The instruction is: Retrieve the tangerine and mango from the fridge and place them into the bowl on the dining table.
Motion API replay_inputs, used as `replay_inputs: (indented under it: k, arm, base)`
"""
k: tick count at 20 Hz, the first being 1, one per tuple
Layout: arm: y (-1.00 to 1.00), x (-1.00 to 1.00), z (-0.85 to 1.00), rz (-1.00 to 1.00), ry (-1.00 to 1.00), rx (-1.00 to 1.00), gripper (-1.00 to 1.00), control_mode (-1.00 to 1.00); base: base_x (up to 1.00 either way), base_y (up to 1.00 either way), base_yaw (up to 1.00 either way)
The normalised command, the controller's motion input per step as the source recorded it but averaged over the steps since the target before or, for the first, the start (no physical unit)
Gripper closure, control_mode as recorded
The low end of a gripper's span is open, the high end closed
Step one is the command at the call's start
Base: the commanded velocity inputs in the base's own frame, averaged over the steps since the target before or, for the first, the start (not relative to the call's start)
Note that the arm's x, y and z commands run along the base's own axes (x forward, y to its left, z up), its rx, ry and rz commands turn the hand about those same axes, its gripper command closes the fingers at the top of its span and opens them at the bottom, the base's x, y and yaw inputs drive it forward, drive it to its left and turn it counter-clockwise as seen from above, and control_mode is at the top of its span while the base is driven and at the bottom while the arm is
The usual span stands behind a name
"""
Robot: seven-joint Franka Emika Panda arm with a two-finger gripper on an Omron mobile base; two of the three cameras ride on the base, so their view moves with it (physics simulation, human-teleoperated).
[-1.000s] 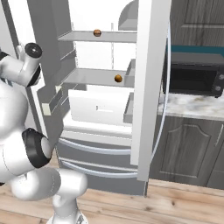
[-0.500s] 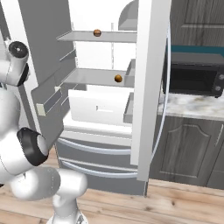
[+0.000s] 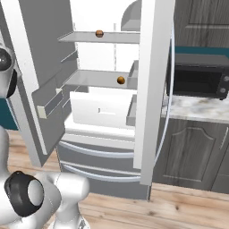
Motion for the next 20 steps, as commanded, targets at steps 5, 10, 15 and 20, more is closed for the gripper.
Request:
replay_inputs:
  k: [5,10,15,20]
  arm:
    - [-1.00,-0.33,0.44,-0.03,0.23,-0.05,-1.00,-1.00]
    - [-0.75,-0.05,0.15,0.00,0.13,-0.25,-1.00,-1.00]
    - [-0.55,0.00,-0.17,0.04,0.00,-0.32,-1.00,-1.00]
    - [-0.34,0.00,-0.47,0.13,-0.06,-0.17,-1.00,-1.00]
  base:
    - [0.00,0.00,0.00]
    - [0.00,0.00,0.00]
    - [0.00,0.00,0.00]
    - [0.00,0.00,0.00]
